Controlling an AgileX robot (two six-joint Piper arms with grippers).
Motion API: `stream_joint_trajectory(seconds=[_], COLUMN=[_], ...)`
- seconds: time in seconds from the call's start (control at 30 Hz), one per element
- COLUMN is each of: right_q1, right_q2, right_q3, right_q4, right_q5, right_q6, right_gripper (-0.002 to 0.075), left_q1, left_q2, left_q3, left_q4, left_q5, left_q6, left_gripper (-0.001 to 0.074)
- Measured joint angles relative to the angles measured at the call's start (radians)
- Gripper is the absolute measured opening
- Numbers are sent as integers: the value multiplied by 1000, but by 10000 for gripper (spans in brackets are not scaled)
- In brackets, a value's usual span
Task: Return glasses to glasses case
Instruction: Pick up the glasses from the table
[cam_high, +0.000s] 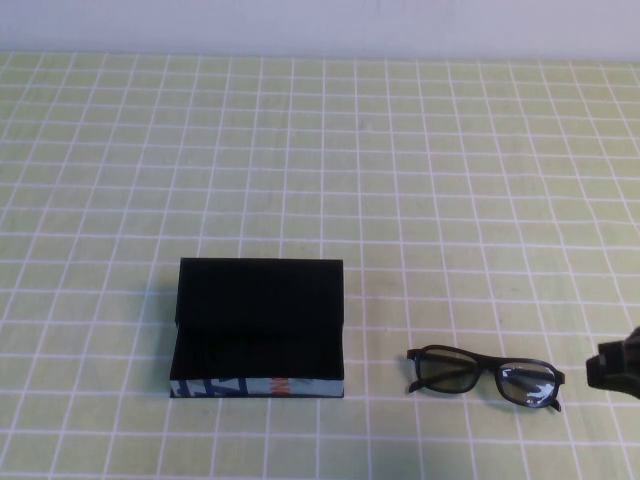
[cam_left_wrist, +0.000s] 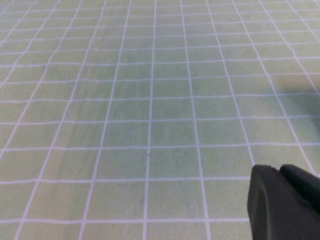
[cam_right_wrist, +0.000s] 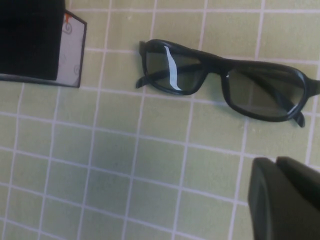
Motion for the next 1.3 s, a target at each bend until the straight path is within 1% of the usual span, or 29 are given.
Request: stream_joint_trajectory(seconds=[0.13, 0.33, 0.43, 0.53, 0.77, 0.87, 0.93, 1.03, 1.1, 1.2, 1.3], right_q1=[63, 239, 302, 316, 316, 316, 317, 317, 317, 317, 317], right_q2=[134, 282, 345, 388, 491, 545, 578, 624, 654, 691, 720], right_q3=[-81, -211, -259, -286, -291, -309, -336, -386, -424, -472, -511], right_q4=[-15, -126, -172, -174, -184, -215, -262, -321, -349, -382, -403], right_q5=[19, 46, 54, 52, 48, 48, 58, 91, 110, 133, 148], right_q6=[-40, -58, -170, -293, -549, -606, -615, -615, -616, -618, -628], right_gripper=[-11, -11, -11, -11, -11, -3, 17, 76, 141, 260, 351], left_q1=[0, 0, 0, 0, 0, 0, 0, 0, 0, 0, 0], left_q2=[0, 0, 0, 0, 0, 0, 0, 0, 0, 0, 0], left_q3=[0, 0, 0, 0, 0, 0, 0, 0, 0, 0, 0], left_q4=[0, 0, 0, 0, 0, 0, 0, 0, 0, 0, 0], left_q5=[0, 0, 0, 0, 0, 0, 0, 0, 0, 0, 0], left_q6=[0, 0, 0, 0, 0, 0, 0, 0, 0, 0, 0], left_gripper=[-4, -4, -4, -4, -4, -4, -4, -4, -4, -4, -4])
